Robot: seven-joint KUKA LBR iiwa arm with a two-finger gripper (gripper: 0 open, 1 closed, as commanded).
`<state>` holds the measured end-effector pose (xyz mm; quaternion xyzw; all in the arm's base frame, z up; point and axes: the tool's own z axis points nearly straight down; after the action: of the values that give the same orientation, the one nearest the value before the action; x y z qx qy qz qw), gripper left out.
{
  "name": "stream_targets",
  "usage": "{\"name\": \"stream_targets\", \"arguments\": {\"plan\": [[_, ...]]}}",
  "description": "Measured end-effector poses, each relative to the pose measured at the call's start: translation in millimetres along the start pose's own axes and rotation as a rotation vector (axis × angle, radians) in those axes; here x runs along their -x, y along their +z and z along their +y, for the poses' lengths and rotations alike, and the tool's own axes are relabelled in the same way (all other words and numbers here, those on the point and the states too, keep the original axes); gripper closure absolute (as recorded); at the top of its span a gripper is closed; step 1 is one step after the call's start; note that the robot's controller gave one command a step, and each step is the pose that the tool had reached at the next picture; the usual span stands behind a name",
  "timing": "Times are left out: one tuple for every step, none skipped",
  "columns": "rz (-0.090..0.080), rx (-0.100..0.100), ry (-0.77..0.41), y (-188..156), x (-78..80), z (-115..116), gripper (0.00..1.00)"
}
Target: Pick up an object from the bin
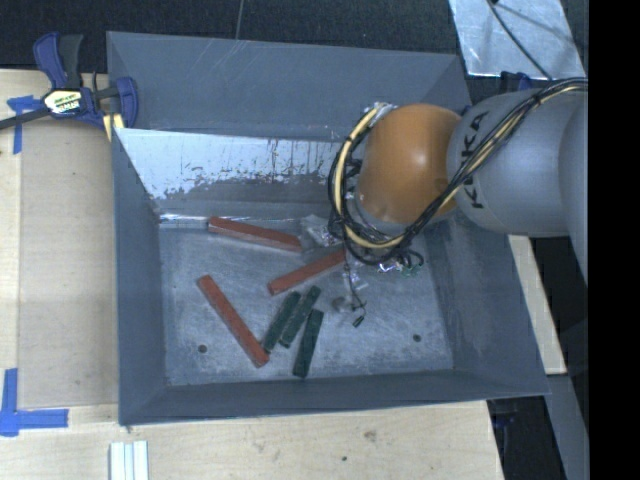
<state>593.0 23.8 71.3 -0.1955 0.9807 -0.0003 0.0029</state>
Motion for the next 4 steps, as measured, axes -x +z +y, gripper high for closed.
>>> {"name": "stream_targets", "arguments": {"plan": [[-0.013, -0.003, 0.070, -3.8, 23.8, 18.1, 1.00], [-0.012, -0.003, 0.071, -3.8, 23.8, 18.1, 1.00], [-0.006, -0.001, 0.071, -6.4, 22.6, 18.5, 1.00], [0.001, 0.000, 0.071, -15.1, 22.1, 18.7, 1.00]]}}
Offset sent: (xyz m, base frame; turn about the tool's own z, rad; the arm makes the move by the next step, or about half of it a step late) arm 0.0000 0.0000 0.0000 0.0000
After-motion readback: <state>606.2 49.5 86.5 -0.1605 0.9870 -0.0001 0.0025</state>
